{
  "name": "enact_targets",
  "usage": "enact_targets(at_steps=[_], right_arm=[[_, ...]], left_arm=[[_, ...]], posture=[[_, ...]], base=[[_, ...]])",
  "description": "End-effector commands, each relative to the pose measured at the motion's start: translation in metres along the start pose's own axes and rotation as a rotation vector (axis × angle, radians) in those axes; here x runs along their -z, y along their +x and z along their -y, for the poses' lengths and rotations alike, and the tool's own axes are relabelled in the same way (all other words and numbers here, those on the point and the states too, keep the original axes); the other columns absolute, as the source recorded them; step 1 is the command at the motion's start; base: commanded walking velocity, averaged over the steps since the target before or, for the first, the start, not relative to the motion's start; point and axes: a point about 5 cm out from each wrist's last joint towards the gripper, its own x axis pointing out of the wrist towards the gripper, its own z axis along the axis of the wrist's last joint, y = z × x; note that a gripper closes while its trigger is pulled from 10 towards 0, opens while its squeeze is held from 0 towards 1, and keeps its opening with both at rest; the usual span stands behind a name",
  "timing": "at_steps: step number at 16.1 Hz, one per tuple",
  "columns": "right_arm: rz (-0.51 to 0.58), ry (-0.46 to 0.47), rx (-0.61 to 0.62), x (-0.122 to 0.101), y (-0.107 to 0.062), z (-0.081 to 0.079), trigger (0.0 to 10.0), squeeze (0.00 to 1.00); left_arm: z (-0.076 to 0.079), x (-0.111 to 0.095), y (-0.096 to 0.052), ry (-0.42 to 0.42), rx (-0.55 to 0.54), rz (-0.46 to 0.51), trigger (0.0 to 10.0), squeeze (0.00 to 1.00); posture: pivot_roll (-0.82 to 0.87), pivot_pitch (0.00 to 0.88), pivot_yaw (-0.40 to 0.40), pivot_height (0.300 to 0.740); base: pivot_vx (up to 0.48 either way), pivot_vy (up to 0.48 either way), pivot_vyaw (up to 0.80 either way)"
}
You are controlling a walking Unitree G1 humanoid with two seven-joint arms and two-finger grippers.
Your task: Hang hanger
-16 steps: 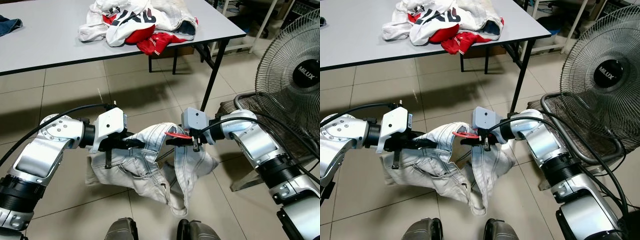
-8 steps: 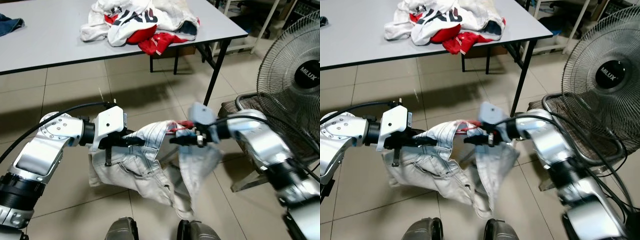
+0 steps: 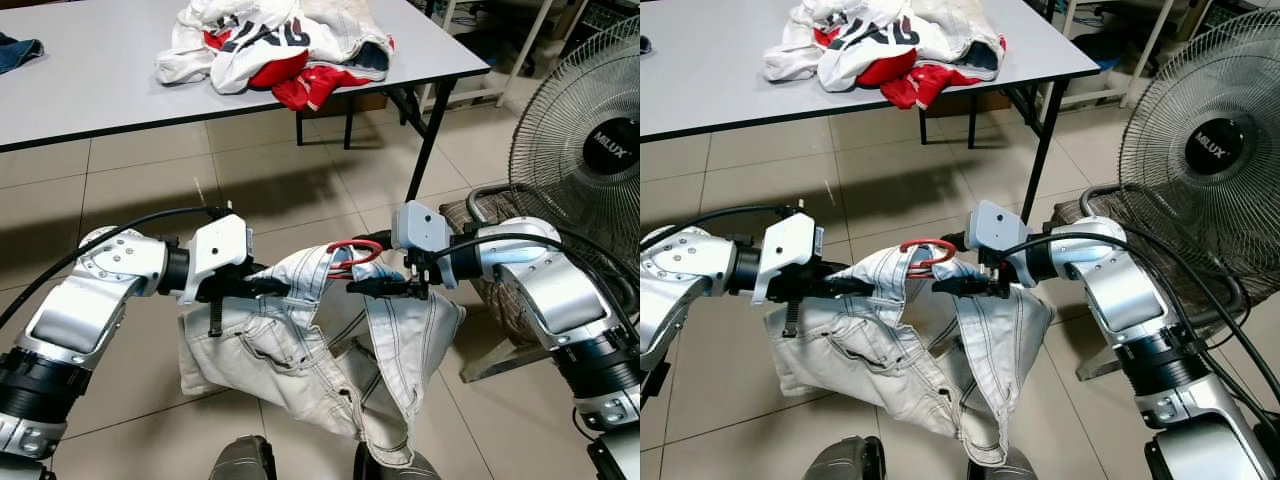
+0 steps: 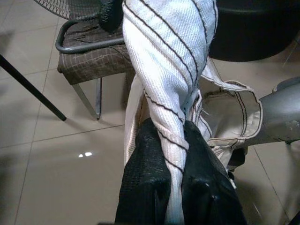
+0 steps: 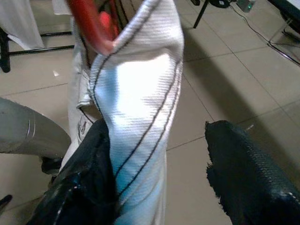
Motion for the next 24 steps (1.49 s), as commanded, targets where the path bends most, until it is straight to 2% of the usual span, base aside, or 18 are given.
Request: enact_targets(at_steps=[1, 2, 3, 4, 6, 7, 8, 10, 14, 20, 24], right_arm=[[-0.025, -0.026, 0.018, -0.003, -0.004, 0.002, 10.0, 1.00], [-0.032, -0.030, 0.032, -0.003, -0.004, 0.002, 10.0, 1.00], [-0.032, -0.025, 0.046, -0.004, -0.001, 0.001, 10.0, 0.55], [-0.032, -0.027, 0.042, -0.005, 0.002, -0.001, 10.0, 0.00], [-0.023, -0.004, 0.047, -0.004, 0.017, -0.007, 10.0, 0.00], [-0.026, -0.004, 0.054, -0.003, 0.020, -0.007, 10.0, 0.00], [-0.024, 0.019, 0.070, -0.001, 0.024, -0.006, 9.2, 0.00], [-0.025, 0.048, 0.081, 0.001, 0.030, -0.005, 0.0, 0.00], [-0.048, 0.067, 0.075, 0.009, 0.032, -0.005, 0.0, 0.00], [0.093, 0.096, -0.020, 0.005, 0.028, -0.012, 0.0, 0.00], [0.073, 0.109, 0.019, 0.010, 0.025, -0.009, 0.0, 0.00]], left_arm=[[0.001, -0.007, -0.003, 0.024, 0.004, 0.025, 0.0, 0.00], [0.001, -0.007, -0.003, 0.022, 0.003, 0.024, 0.0, 0.00], [0.000, -0.007, -0.003, 0.013, 0.006, 0.026, 0.0, 0.00], [0.000, -0.007, -0.003, 0.011, 0.007, 0.026, 0.0, 0.00], [0.001, -0.009, -0.003, -0.008, 0.015, 0.034, 0.0, 0.00], [0.000, -0.009, -0.003, -0.011, 0.016, 0.037, 0.0, 0.00], [0.001, -0.010, -0.003, -0.014, 0.020, 0.040, 0.0, 0.00], [0.001, -0.012, -0.003, -0.019, 0.024, 0.047, 0.0, 0.00], [0.003, -0.020, -0.009, -0.046, 0.050, 0.102, 0.0, 0.00], [0.002, -0.021, -0.010, -0.040, 0.038, 0.135, 0.0, 0.00], [0.002, -0.023, -0.012, -0.054, 0.033, 0.163, 0.0, 0.00]], posture=[[-0.07, 0.140, -0.008, 0.740], [-0.07, 0.141, -0.008, 0.740], [-0.07, 0.140, -0.007, 0.740], [-0.07, 0.139, -0.008, 0.740], [-0.07, 0.139, -0.006, 0.740], [-0.07, 0.139, -0.006, 0.740], [-0.07, 0.140, -0.006, 0.740], [-0.07, 0.140, -0.007, 0.740], [-0.07, 0.139, -0.007, 0.740], [-0.07, 0.139, -0.008, 0.740], [-0.07, 0.135, -0.011, 0.740]], base=[[0.000, 0.000, 0.00], [0.000, 0.000, 0.00], [0.000, 0.000, 0.00], [0.000, 0.000, 0.00], [0.000, 0.000, 0.00], [0.000, 0.000, 0.00], [0.000, 0.000, 0.00], [0.000, 0.000, 0.00], [0.000, 0.000, 0.00], [0.000, 0.000, 0.00], [0.000, 0.000, 0.00]])
